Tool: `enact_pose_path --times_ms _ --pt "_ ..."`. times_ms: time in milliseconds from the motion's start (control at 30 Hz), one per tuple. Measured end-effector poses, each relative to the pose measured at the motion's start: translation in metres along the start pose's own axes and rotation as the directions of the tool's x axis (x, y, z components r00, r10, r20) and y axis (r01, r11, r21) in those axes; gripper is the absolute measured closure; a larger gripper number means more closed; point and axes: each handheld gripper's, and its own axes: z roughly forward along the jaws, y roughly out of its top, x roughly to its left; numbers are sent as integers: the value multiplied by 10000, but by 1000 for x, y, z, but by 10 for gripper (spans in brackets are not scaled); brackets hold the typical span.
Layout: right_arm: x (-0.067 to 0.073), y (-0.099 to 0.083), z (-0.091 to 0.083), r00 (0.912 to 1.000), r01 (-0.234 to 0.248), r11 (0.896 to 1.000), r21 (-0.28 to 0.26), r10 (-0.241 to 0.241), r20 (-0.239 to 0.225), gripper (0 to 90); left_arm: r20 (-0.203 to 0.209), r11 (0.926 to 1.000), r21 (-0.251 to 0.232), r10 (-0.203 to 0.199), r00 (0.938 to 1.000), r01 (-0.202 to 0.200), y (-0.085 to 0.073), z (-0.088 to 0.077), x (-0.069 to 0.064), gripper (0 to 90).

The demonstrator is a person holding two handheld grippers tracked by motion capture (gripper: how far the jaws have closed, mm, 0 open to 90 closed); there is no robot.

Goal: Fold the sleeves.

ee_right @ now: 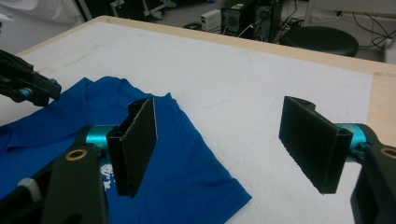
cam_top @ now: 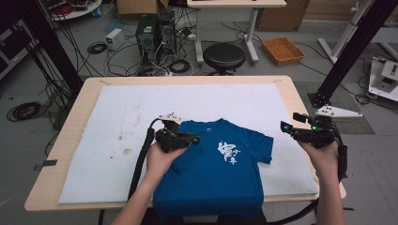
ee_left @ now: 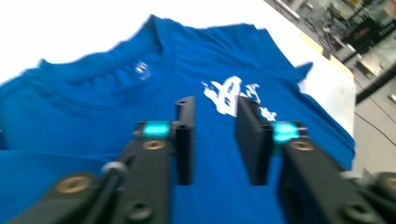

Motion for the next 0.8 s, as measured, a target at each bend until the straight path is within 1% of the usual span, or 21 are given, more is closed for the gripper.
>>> enact_pose_path --times_ms 33,100,167,200,300,333,367,433,500,533,567,600,633,667,700,800 --pt "0 -1 0 10000 -46 10000 4 46 17 275 -122 9999 -163 25 9999 -27 0 -3 0 598" --pt "-2 -2 1 9999 -106 9999 46 106 23 280 -428 9986 -460 252 9988 -272 -1 -11 1 553" --pt "-4 -4 3 9999 -139 9999 71 139 38 311 -748 9963 -651 517 9959 -566 -1 -22 3 518" --pt "-5 -5 4 9999 -164 9998 87 164 32 329 -958 9944 -766 651 9933 -726 -2 -27 4 516" --pt "-9 -10 9 9995 -297 9992 258 294 122 357 -1621 9866 -1033 1084 9808 -1262 -5 -46 6 497" --pt "-11 -12 12 9993 -337 9989 327 333 143 376 -1621 9866 -1033 1084 9808 -1262 -5 -46 6 495" --pt "-12 -14 15 9991 -395 9982 455 387 188 395 -1997 9802 -1250 1269 9716 -1538 -8 -59 8 492" --pt "-14 -18 20 9987 -473 9968 643 460 221 433 -2249 9737 -1516 1337 9652 -1702 -11 -72 11 488" --pt "-17 -23 28 9982 -531 9943 920 504 312 468 -2351 9685 -1806 1266 9637 -1713 -17 -83 16 488" --pt "-18 -26 33 9977 -620 9920 1095 585 353 500 -2408 9654 -1947 1243 9626 -1734 -20 -87 19 488" --pt "-19 -28 37 9970 -697 9892 1288 648 423 518 -2408 9654 -1947 1243 9626 -1734 -20 -87 19 488" --pt "-21 -31 41 9961 -805 9857 1480 740 485 535 -2323 9677 -1976 1088 9665 -1564 -25 -93 25 488" --pt "-22 -33 46 9951 -904 9823 1640 825 543 554 -2354 9700 -1885 1072 9660 -1536 -27 -96 27 488" --pt "-23 -36 50 9939 -1007 9790 1773 910 617 579 -2416 9693 -1906 1072 9644 -1555 -29 -98 29 488" --pt "-25 -38 55 9928 -1099 9745 1958 981 690 594 -2406 9684 -1923 1101 9643 -1586 -30 -101 30 488" --pt "-28 -46 67 9899 -1280 9594 2512 1081 913 629 -2305 9668 -2084 987 9680 -1482 -32 -109 34 488"
